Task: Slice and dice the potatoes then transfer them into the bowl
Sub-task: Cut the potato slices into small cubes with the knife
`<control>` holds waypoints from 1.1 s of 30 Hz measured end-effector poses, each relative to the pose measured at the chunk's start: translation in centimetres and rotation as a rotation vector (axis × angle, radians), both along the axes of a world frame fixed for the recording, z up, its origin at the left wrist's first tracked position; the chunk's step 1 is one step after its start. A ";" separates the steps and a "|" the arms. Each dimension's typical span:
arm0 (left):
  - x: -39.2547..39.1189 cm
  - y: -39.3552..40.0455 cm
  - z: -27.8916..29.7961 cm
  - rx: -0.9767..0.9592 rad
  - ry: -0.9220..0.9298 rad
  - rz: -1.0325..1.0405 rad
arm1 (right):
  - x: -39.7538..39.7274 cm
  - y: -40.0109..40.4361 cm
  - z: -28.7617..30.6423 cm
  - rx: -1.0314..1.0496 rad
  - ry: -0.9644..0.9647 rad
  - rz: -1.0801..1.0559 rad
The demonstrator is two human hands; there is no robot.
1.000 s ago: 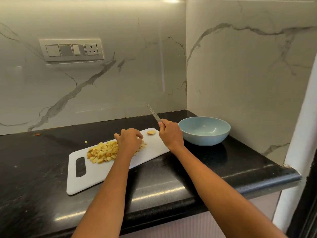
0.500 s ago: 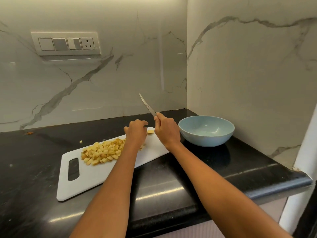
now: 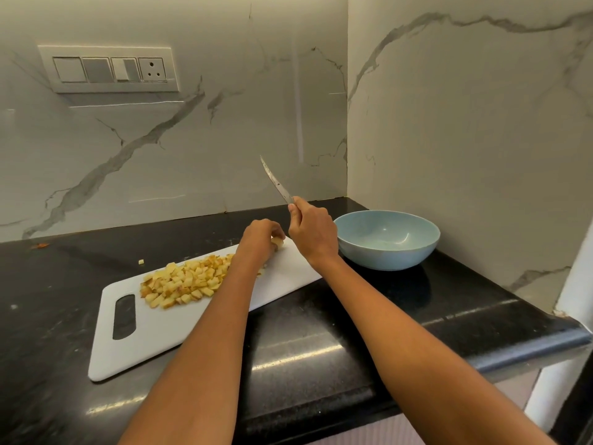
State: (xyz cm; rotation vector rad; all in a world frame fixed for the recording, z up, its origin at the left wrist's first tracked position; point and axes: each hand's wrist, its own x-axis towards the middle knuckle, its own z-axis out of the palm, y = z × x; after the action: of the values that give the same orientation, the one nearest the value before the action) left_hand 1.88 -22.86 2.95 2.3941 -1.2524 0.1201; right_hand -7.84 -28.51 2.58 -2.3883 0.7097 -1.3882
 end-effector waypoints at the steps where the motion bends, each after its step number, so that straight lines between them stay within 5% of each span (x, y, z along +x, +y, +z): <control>1: 0.0 0.0 0.0 -0.019 -0.002 -0.001 | 0.0 0.0 0.0 0.001 0.002 -0.002; 12: 0.3 1.3 0.6 -0.388 0.255 -0.028 | -0.3 0.5 0.8 0.026 -0.050 -0.014; 17: -1.7 3.0 1.1 -0.327 0.378 -0.033 | -1.2 0.7 0.9 0.087 -0.095 -0.026; 21: -4.2 4.3 -0.1 -0.223 0.280 -0.061 | -2.8 1.7 0.9 0.128 -0.090 -0.020; 24: -5.3 5.2 -1.1 -0.114 0.133 -0.057 | -4.4 2.8 0.6 0.143 0.031 -0.017; 29: -5.7 6.4 -1.7 -0.168 0.115 -0.034 | -7.3 5.1 -0.4 0.126 0.434 -0.121; 33: -6.5 7.1 -2.1 -0.235 0.122 -0.049 | -9.0 7.0 -0.9 0.166 0.568 -0.143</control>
State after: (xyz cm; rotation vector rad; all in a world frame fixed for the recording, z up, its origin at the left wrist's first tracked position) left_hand -4.57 -15.79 0.89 2.1357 -1.1710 0.0988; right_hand -16.88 -21.54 1.67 -2.6444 1.1003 -0.6430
